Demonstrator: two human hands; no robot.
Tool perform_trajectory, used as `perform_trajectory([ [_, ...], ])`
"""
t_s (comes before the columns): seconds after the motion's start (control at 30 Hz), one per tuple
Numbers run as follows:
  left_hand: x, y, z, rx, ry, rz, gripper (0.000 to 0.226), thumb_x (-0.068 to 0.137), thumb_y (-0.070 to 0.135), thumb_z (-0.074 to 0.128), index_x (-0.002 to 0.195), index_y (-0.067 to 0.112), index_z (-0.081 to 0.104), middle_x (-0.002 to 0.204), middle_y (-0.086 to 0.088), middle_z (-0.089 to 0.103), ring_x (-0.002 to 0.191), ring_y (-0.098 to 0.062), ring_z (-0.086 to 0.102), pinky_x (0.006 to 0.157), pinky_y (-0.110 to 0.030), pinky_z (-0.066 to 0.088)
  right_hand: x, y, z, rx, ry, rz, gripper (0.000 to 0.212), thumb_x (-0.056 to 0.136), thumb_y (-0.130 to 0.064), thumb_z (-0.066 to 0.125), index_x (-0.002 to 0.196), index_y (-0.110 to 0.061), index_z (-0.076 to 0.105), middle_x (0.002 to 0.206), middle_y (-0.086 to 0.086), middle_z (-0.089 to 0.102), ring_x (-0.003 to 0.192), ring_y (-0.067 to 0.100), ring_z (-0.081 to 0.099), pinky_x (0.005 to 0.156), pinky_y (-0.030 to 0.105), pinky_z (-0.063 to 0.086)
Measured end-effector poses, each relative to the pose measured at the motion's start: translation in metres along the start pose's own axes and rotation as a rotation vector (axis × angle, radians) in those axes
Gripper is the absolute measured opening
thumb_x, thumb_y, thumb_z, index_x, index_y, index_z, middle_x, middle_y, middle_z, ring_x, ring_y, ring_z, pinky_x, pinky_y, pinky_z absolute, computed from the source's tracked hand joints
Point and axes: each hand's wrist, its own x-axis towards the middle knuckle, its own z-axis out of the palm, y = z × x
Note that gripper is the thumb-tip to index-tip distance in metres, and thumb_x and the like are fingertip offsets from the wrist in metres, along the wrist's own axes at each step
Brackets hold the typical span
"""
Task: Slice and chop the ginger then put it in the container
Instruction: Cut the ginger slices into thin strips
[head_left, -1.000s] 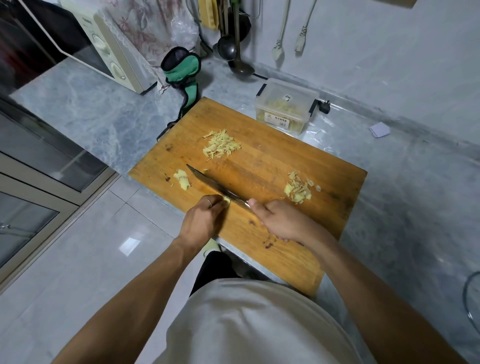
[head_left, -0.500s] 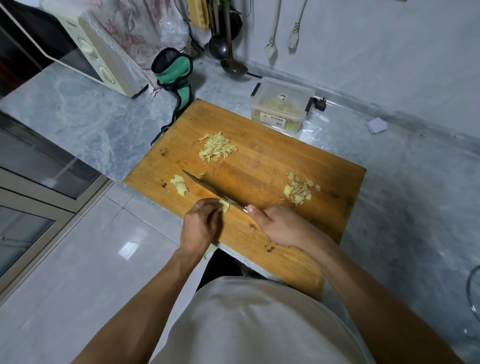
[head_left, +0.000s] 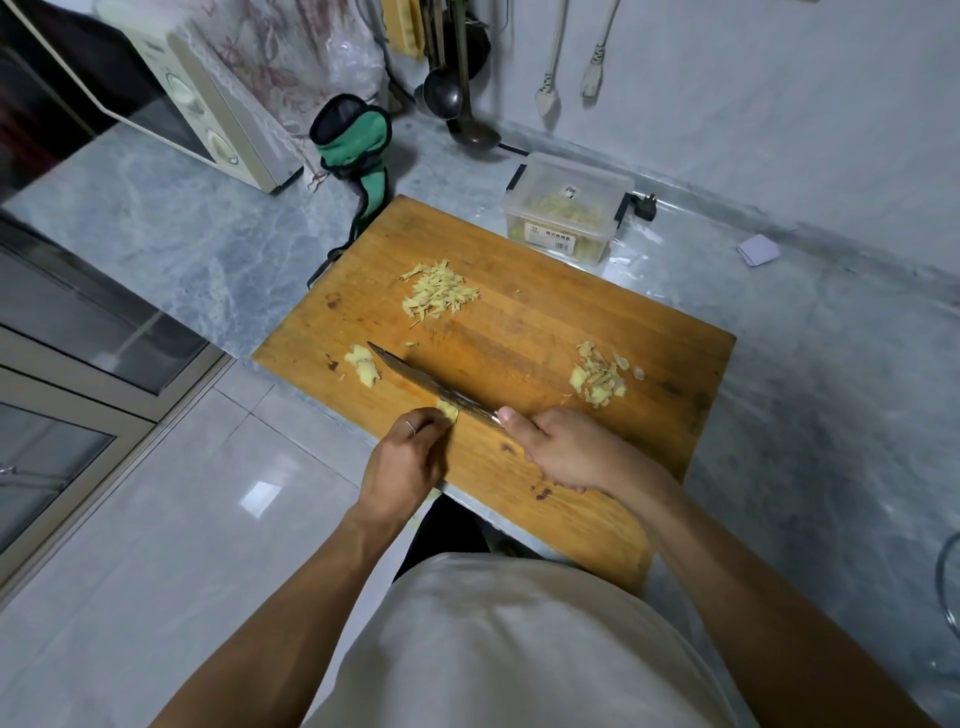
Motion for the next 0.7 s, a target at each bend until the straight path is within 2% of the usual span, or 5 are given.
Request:
perform_trajectory([
  [0.1,0.001,-0.003,-0.001,0.019,-0.08,-0.048,0.041,0.074,-0.007,0.073,0.112,0.007,0.07,0.118,-0.008,0.063,0.092,-0.028,0.066,0.067,-0.039,0.06,0.0,-0.002,0.0,-0.026,0.001,0.009,0.069,0.102,-0.065,0.025,0.054,-0.018,0.034,0.04,-0.007,0.032,0.034,0.012,0.032,0.053,0.033,0.035],
  [0.27,0.008,0.0,0.0,0.032,-0.106,-0.13,0.035,0.089,0.008,0.063,0.124,0.011,0.066,0.133,-0.009,0.059,0.117,-0.027,0.058,0.093,-0.03,0.047,0.0,-0.003,0.001,-0.074,0.023,-0.005,0.068,0.103,-0.064,0.026,0.056,-0.016,0.034,0.047,-0.002,0.032,0.036,0.012,0.03,0.051,0.032,0.03],
  [0.43,0.009,0.001,0.002,0.078,-0.11,-0.111,0.047,0.071,-0.006,0.075,0.116,0.008,0.071,0.119,-0.013,0.066,0.098,-0.032,0.067,0.067,-0.035,0.056,-0.004,-0.002,0.007,-0.112,0.047,-0.038,0.079,0.103,-0.063,0.025,0.067,-0.001,0.058,0.051,0.004,0.045,0.04,0.009,0.044,0.053,0.038,0.042],
  [0.53,0.009,0.005,0.001,0.093,-0.093,-0.086,0.043,0.07,-0.01,0.073,0.11,0.006,0.072,0.109,-0.013,0.068,0.088,-0.035,0.067,0.057,-0.035,0.056,-0.01,-0.003,0.013,-0.162,0.082,-0.057,0.071,0.102,-0.064,0.026,0.063,-0.009,0.048,0.058,0.006,0.05,0.052,0.021,0.049,0.059,0.049,0.049],
  [0.7,0.01,0.007,0.001,0.104,-0.066,-0.07,0.047,0.065,-0.016,0.071,0.106,0.006,0.073,0.105,-0.011,0.07,0.076,-0.034,0.065,0.047,-0.032,0.049,-0.014,-0.007,0.015,-0.179,0.088,-0.05,0.068,0.102,-0.064,0.025,0.064,-0.012,0.045,0.063,0.007,0.052,0.06,0.028,0.054,0.063,0.051,0.051],
])
